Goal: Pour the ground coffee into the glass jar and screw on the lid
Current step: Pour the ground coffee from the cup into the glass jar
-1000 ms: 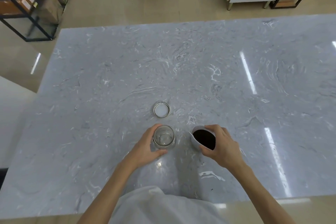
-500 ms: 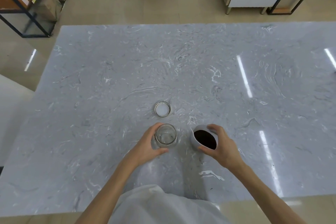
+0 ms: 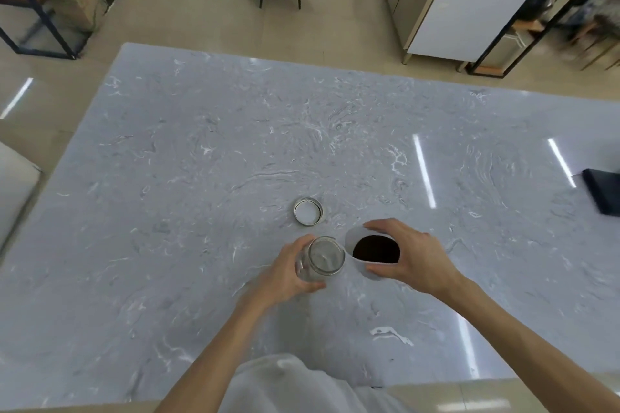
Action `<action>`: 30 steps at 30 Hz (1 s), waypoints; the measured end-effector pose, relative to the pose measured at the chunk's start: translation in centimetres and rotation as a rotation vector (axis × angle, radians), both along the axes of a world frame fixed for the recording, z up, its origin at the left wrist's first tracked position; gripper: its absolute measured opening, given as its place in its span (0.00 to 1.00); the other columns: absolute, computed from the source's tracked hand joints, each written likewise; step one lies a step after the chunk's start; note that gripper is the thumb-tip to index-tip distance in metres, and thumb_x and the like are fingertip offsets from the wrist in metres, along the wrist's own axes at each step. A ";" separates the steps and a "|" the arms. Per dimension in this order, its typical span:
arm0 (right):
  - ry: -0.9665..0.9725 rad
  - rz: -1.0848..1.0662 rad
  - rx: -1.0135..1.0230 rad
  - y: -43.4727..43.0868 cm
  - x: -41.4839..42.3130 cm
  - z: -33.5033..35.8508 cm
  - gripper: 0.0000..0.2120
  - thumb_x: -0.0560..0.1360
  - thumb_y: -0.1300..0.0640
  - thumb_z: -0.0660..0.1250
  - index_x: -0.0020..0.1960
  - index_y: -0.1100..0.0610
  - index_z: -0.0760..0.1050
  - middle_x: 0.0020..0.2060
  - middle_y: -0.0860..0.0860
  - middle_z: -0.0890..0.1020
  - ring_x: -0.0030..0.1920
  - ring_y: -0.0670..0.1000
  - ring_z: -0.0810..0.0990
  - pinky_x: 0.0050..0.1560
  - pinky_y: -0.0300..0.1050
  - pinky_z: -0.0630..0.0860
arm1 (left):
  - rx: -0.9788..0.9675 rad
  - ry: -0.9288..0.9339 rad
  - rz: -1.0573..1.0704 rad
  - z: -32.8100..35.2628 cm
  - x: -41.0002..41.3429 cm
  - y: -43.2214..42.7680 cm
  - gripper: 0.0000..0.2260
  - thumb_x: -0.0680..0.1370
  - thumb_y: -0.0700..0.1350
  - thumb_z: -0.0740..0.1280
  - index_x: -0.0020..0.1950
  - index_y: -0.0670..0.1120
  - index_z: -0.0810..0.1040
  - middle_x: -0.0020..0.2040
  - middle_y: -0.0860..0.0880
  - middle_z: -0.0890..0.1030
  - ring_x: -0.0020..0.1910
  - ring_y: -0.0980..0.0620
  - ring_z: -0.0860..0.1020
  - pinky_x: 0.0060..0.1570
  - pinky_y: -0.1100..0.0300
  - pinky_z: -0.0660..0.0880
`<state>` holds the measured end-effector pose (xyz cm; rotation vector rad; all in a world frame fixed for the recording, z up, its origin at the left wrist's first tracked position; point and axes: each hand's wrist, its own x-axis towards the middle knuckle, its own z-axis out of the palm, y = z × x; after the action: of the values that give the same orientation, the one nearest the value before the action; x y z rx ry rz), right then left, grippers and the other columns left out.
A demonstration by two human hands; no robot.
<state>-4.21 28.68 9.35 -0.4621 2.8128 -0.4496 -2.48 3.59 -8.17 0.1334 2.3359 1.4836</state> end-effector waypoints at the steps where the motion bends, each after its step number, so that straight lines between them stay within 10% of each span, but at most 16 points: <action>1: 0.028 0.051 0.076 -0.5 0.0 0.4 0.34 0.68 0.35 0.72 0.70 0.42 0.67 0.63 0.36 0.76 0.56 0.45 0.80 0.48 0.42 0.77 | 0.029 -0.012 0.003 0.1 0.0 0.0 0.43 0.60 0.61 0.82 0.69 0.71 0.62 0.63 0.52 0.74 0.44 0.61 0.76 0.46 0.64 0.76; 4: 0.141 0.247 0.314 -2.4 -0.6 1.7 0.34 0.69 0.33 0.70 0.71 0.43 0.65 0.64 0.37 0.76 0.54 0.46 0.81 0.42 0.42 0.76 | 0.108 -0.031 0.012 1.0 0.2 0.2 0.42 0.62 0.55 0.83 0.67 0.74 0.63 0.67 0.56 0.74 0.61 0.56 0.76 0.54 0.65 0.76; 9: 0.123 0.430 0.591 -5.1 -2.5 3.9 0.31 0.71 0.37 0.70 0.69 0.46 0.65 0.57 0.41 0.78 0.52 0.49 0.81 0.38 0.44 0.73 | 0.139 0.056 -0.013 2.5 0.0 0.6 0.38 0.64 0.50 0.81 0.63 0.75 0.66 0.59 0.72 0.75 0.57 0.70 0.75 0.50 0.75 0.70; 16: 0.098 0.553 0.838 -7.0 -4.1 4.4 0.26 0.72 0.41 0.71 0.63 0.51 0.68 0.52 0.46 0.79 0.47 0.53 0.83 0.37 0.45 0.70 | 0.039 0.143 -0.042 4.0 -0.3 2.5 0.38 0.65 0.49 0.81 0.71 0.50 0.69 0.58 0.52 0.78 0.54 0.52 0.77 0.53 0.55 0.76; 30: 0.124 0.577 0.961 -6.2 -4.7 2.6 0.23 0.73 0.43 0.71 0.62 0.53 0.70 0.50 0.48 0.79 0.45 0.53 0.83 0.35 0.45 0.67 | -0.154 0.110 -0.059 5.1 -1.0 5.0 0.38 0.67 0.53 0.79 0.73 0.50 0.66 0.63 0.48 0.77 0.62 0.41 0.71 0.61 0.48 0.72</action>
<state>-8.89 22.47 11.99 -0.9958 2.4255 1.0082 -3.47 8.56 -3.03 0.2462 2.5001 1.2941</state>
